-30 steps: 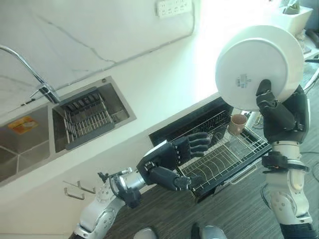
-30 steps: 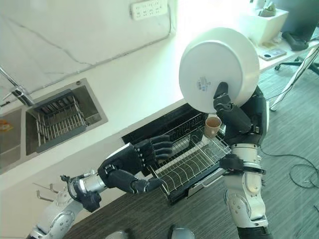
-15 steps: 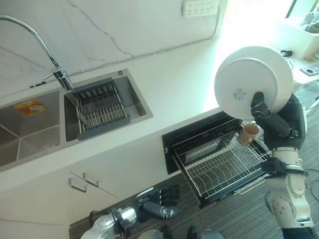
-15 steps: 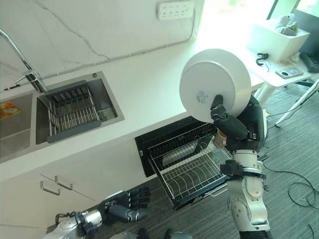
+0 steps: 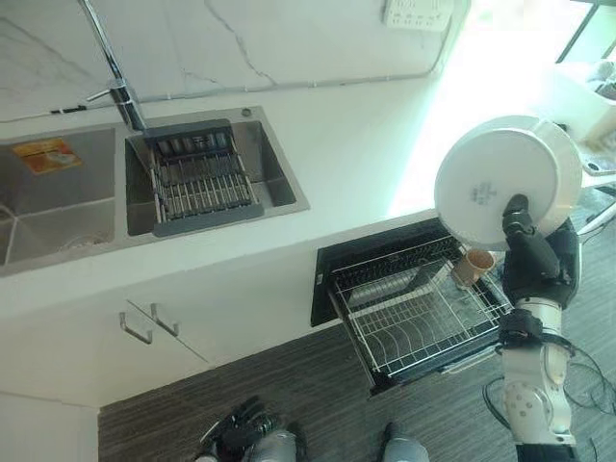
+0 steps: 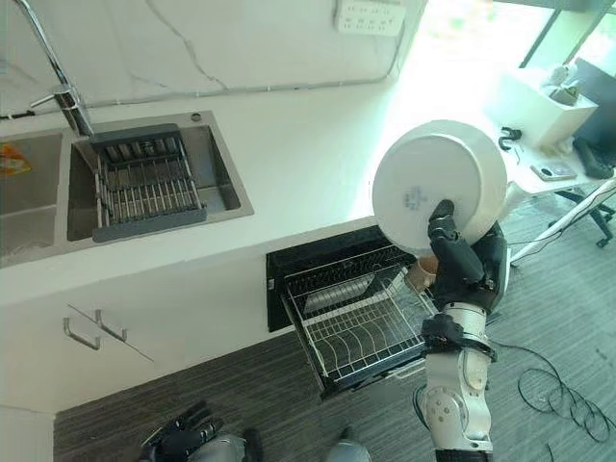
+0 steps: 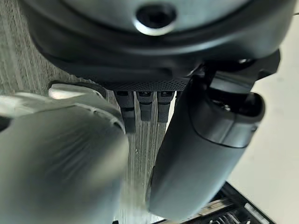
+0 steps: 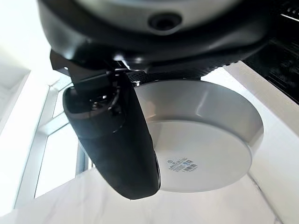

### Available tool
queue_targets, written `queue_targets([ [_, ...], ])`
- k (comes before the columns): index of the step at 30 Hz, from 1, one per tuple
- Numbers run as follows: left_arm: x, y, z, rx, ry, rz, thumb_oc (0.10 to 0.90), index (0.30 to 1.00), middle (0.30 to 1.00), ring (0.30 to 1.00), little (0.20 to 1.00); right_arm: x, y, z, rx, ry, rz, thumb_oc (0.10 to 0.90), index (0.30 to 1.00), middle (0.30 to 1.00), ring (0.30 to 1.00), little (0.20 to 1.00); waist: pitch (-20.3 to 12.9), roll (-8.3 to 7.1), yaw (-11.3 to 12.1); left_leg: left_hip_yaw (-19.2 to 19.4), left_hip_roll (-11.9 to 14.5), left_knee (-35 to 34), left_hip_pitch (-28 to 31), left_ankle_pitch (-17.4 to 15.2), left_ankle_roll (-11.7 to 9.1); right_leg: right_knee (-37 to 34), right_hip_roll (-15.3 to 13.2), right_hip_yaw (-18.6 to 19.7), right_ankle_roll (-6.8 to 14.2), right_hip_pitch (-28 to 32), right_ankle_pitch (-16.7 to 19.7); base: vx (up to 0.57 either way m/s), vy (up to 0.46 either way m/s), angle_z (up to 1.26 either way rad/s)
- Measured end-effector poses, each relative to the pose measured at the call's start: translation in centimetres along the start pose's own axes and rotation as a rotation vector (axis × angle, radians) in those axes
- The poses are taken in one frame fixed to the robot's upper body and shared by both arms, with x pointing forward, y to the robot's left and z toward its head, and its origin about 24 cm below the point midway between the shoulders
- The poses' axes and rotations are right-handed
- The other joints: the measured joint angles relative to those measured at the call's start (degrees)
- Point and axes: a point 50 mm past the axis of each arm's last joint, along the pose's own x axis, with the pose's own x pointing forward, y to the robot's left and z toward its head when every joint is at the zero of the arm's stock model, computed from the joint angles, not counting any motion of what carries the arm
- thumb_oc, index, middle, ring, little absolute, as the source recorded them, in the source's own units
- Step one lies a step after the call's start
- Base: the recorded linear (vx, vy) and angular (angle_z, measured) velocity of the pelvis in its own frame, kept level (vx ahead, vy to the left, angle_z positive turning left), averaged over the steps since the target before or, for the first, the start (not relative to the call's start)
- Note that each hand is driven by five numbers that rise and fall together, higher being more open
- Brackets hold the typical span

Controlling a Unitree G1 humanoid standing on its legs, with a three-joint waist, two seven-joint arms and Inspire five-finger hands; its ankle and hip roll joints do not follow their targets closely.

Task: Place the dishes in the dishwasher.

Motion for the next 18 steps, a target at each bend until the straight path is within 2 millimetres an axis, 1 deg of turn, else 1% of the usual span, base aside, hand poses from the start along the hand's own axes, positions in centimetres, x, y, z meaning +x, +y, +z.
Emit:
queue_targets([
  [1, 0.0, -0.1, -0.4, -0.02, 0.003, 0.008, 0.8, 0.9, 0.9, 0.9, 0.9, 0.0, -0.2, 0.0, -0.015, 0.004, -0.012, 0.4, 0.3, 0.3, 0.3, 0.3, -0.5, 0.95, -0.13, -0.74, 1.15, 0.41, -0.39, 0.07, -0.82, -0.07, 1.24, -0.58, -0.64, 0.17, -0.4, 0.05, -0.283, 0.01],
  [2, -0.1, -0.1, -1.1, -0.072, 0.009, 0.028, 0.8, 0.9, 0.9, 0.9, 0.9, 0.0, -0.4, 0.0, -0.067, 0.009, -0.023, 0.4, 0.3, 0.3, 0.3, 0.3, -1.34, 2.17, -0.37, -1.03, 2.97, 0.05, -0.27, 0.49, -2.17, 0.59, 2.91, -0.82, -1.85, -0.08, -1.23, 0.02, -0.233, 0.02],
  [3, -0.2, -0.1, -1.7, -0.12, 0.007, 0.055, 0.8, 0.9, 0.9, 0.9, 0.9, -0.1, -0.7, 0.3, -0.136, 0.01, -0.015, 0.4, 0.3, 0.3, 0.3, 0.3, -1.73, 2.51, -0.4, -1.58, 3.82, -0.37, 0.07, 1.11, -3.35, 1.79, 3.71, -1.21, -3.07, -0.45, -2.47, -0.01, -0.187, -0.11],
  [4, -0.1, -0.4, -2.1, -0.115, 0.019, 0.056, 0.8, 0.9, 0.9, 0.9, 0.9, -0.1, -1.2, 0.8, -0.207, 0.003, -0.017, 0.4, 0.3, 0.3, 0.3, 0.3, -2.51, 3.37, -0.35, -2.43, 4.48, -2.03, 0.55, 2.45, -3.84, 2.79, 4.77, -1.34, -3.85, -1.18, -3.26, -0.01, -0.185, -0.03],
  [6, -0.3, -0.4, -2.8, -0.109, 0.04, 0.063, 0.8, 0.9, 0.9, 0.9, 0.9, -0.1, -1.7, 1.5, -0.368, -0.028, -0.011, 0.4, 0.3, 0.3, 0.3, 0.3, -3.08, 3.64, -0.92, -2.61, 5.07, -4.39, 1.27, 4.02, -4.99, 3.75, 5.63, -1.53, -4.84, -1.9, -4.14, 0.0, -0.095, -0.04],
  [8, -0.3, -0.8, -3.6, -0.128, 0.057, 0.08, 0.8, 0.9, 0.9, 0.9, 0.9, -0.3, -2.4, 2.2, -0.501, -0.058, -0.024, 0.4, 0.3, 0.3, 0.3, 0.3, -3.73, 4.7, -1.6, -2.83, 5.47, -6.41, 2.15, 5.05, -5.95, 4.0, 6.31, -1.87, -5.63, -1.82, -4.41, 0.01, -0.048, 0.01],
  [9, -0.3, -0.8, -3.9, -0.133, 0.064, 0.084, 0.8, 0.9, 0.9, 0.9, 0.9, -0.3, -2.6, 2.4, -0.567, -0.074, -0.029, 0.4, 0.3, 0.3, 0.3, 0.3, -3.88, 4.94, -1.77, -2.73, 5.54, -7.12, 2.65, 5.65, -6.44, 4.03, 6.51, -1.82, -5.81, -1.77, -4.56, 0.02, -0.035, -0.02],
  [11, -0.4, -0.8, -4.0, -0.104, 0.079, 0.096, 0.8, 0.9, 0.9, 0.9, 0.9, -0.7, -2.9, 3.2, -0.913, -0.149, 0.01, 0.4, 0.3, 0.3, 0.3, 0.3, -4.02, 5.17, -1.93, -2.51, 5.75, -8.26, 3.61, 6.21, -7.0, 4.05, 6.8, -1.8, -5.93, -1.36, -4.86, 0.0, -0.024, -0.05],
  [13, -0.3, -0.8, -3.9, -0.066, 0.087, 0.097, 0.8, 0.9, 0.9, 0.9, 0.9, -0.7, -2.8, 3.6, -1.107, -0.195, 0.076, 0.4, 0.3, 0.3, 0.3, 0.3, -4.29, 5.44, -1.99, -2.54, 5.73, -8.56, 3.89, 6.22, -7.01, 3.86, 6.84, -1.82, -5.92, -0.96, -4.88, 0.0, 0.0, 0.0],
  [14, -0.3, -0.8, -3.9, -0.056, 0.091, 0.098, 0.8, 0.9, 0.9, 0.9, 0.9, -0.8, -2.7, 3.5, -1.17, -0.206, 0.105, 0.4, 0.3, 0.3, 0.3, 0.3, -4.36, 5.43, -1.91, -2.53, 5.64, -8.77, 4.28, 6.21, -7.01, 3.86, 6.78, -1.78, -5.85, -0.77, -4.96, 0.0, 0.0, 0.0],
  [15, -0.3, -0.7, -3.9, -0.045, 0.095, 0.105, 0.8, 0.9, 0.9, 0.9, 0.9, -0.9, -2.5, 3.1, -1.213, -0.206, 0.138, 0.4, 0.3, 0.3, 0.3, 0.3, -4.44, 5.0, -1.94, -2.53, 5.54, -8.81, 4.41, 6.21, -7.01, 3.93, 6.68, -1.75, -5.78, -0.7, -5.05, 0.0, 0.0, 0.0],
  [17, -0.3, -0.5, -3.9, -0.033, 0.103, 0.125, 0.8, 0.9, 0.9, 0.9, 0.9, -1.5, -2.1, 1.7, -1.3, -0.207, 0.222, 0.4, 0.3, 0.3, 0.3, 0.3, -5.2, 4.75, -1.92, -2.5, 5.4, -8.82, 4.29, 6.0, -6.7, 4.15, 6.5, -1.67, -5.75, -0.68, -5.22, 0.03, 0.028, 0.02],
  [18, -0.4, -0.3, -3.8, -0.021, 0.105, 0.134, 0.8, 0.9, 0.9, 0.9, 0.9, -2.0, -1.7, 0.6, -1.373, -0.209, 0.309, 0.4, 0.3, 0.3, 0.3, 0.3, -5.5, 4.27, -1.75, -2.59, 5.05, -8.9, 4.21, 5.73, -6.32, 4.34, 6.19, -1.78, -5.27, -0.66, -5.79, 0.04, 0.038, 0.12],
])
